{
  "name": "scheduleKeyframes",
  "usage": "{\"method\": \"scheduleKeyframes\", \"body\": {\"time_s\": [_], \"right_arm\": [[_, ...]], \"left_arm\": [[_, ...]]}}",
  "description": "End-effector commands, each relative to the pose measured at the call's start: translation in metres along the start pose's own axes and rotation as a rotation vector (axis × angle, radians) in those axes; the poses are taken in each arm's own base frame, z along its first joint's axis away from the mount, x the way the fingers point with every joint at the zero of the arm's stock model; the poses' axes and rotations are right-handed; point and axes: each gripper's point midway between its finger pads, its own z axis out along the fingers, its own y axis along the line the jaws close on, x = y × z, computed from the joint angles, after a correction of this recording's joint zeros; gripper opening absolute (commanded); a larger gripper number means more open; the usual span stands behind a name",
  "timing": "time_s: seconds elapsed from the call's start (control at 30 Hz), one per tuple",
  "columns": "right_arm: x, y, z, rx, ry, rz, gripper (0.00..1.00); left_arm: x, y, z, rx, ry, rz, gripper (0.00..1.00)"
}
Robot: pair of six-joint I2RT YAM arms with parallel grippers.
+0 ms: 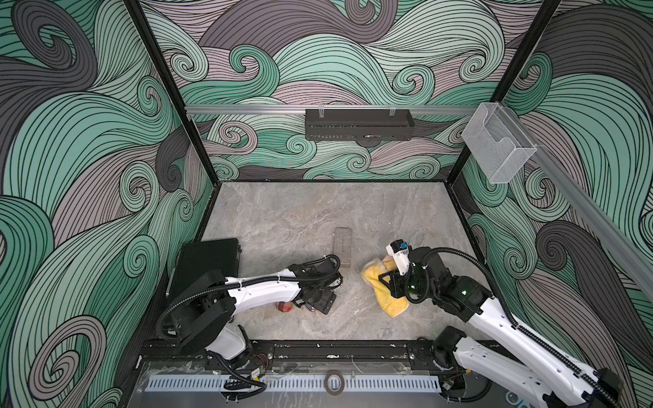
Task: Wipe the eyeglass case
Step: Pick up the eyeglass case from the center of the board.
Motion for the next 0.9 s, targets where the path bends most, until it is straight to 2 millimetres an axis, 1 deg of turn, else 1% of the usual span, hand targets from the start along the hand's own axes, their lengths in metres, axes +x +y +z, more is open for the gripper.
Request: {"method": "scheduleKeyframes", "body": {"time_s": [0.0,0.1,0.17,0.33,0.43,0.53,0.63,0.73,0.83,0.87], "right_arm": [[-0.001,0.005,0.002,-0.022,-0.005,0.002,0.0],[-0.003,0.004,0.004,-0.017,-0.004,0.0,0.0],[-0.003,0.004,0.004,-0.016,-0.002,-0.001,0.0],[-0.003,0.004,0.005,-0.013,-0.002,-0.007,0.0],[-0.002,0.002,0.008,-0.005,0.005,-0.011,0.0],[-0.004,0.003,0.012,-0.008,0.005,-0.008,0.0],[-0.009,0.007,0.014,-0.033,-0.012,-0.002,0.0],[-0.02,0.02,0.016,-0.098,-0.048,0.009,0.0],[-0.03,0.038,0.018,-0.185,-0.052,-0.002,0.0],[-0.031,0.042,0.02,-0.207,-0.042,-0.006,0.0]], "left_arm": [[0.004,0.004,0.007,-0.021,0.021,0.033,0.81],[0.008,0.012,0.017,-0.077,0.038,0.037,0.74],[0.008,0.014,0.021,-0.093,0.034,0.037,0.72],[0.005,0.017,0.022,-0.134,-0.003,0.038,0.65],[0.003,0.015,0.019,-0.144,-0.035,0.044,0.56],[0.001,0.013,0.015,-0.164,-0.077,0.066,0.55],[0.0,0.012,0.012,-0.187,-0.118,0.079,0.54],[-0.003,0.0,0.006,-0.129,-0.155,0.102,0.54],[-0.007,-0.021,-0.003,-0.007,-0.186,0.139,0.55],[-0.009,-0.029,-0.008,0.042,-0.201,0.153,0.55]]}}
